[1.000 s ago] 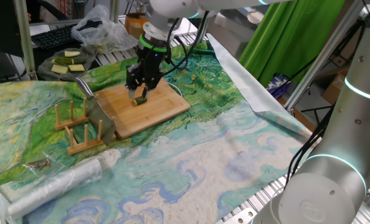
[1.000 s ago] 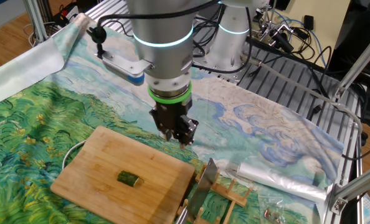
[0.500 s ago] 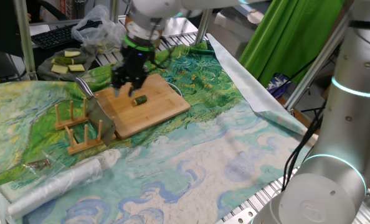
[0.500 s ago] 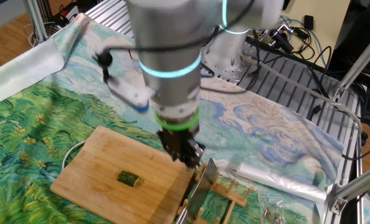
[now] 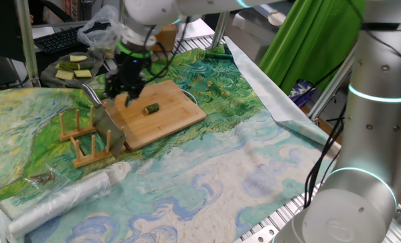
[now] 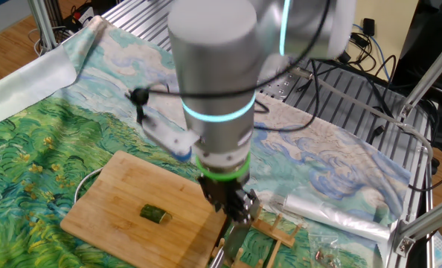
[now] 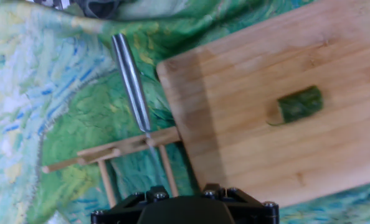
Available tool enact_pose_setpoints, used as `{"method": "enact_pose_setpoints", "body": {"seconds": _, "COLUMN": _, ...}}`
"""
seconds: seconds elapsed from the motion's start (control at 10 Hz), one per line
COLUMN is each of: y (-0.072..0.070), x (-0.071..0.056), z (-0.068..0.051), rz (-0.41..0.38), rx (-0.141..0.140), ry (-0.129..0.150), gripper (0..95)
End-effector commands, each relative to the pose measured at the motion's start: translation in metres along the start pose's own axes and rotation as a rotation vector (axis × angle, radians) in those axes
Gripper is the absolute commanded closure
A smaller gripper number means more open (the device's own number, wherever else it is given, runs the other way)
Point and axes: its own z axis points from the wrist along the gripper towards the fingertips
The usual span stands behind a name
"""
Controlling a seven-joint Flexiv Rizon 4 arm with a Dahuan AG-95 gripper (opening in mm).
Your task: Chop the cucumber into shreds
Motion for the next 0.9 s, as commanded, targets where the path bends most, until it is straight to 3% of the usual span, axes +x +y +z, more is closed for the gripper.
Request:
{"method": "enact_pose_setpoints", "body": {"seconds": 0.1, "y": 0.0038, "x": -0.0003, "z": 0.0068, "rz": 0.004, "rx": -0.001, "ry": -0.005, "gripper": 57.0}}
{"method": "enact_pose_setpoints", "body": {"seconds": 0.6, "y": 0.0045, "x": -0.0006, "z": 0.0085, "rz": -0.001, "rx": -0.014, "ry": 0.004, "gripper": 57.0}}
{"method": "enact_pose_setpoints", "body": {"seconds": 0.7, "y": 0.0044, "x": -0.0006, "z": 0.0085, "rz": 0.0, "rx": -0.013, "ry": 0.004, "gripper": 76.0}}
{"method": "enact_pose_setpoints", "body": {"seconds": 0.8, "y": 0.0044, "x": -0.0006, "z": 0.0085, "rz": 0.007, "rx": -0.007, "ry": 0.001, "gripper": 57.0}}
{"method": "enact_pose_setpoints", "body": {"seconds": 0.9, "y": 0.0044, "x": -0.0006, "z": 0.0085, "rz": 0.024, "rx": -0.007, "ry": 0.0, "gripper": 57.0}}
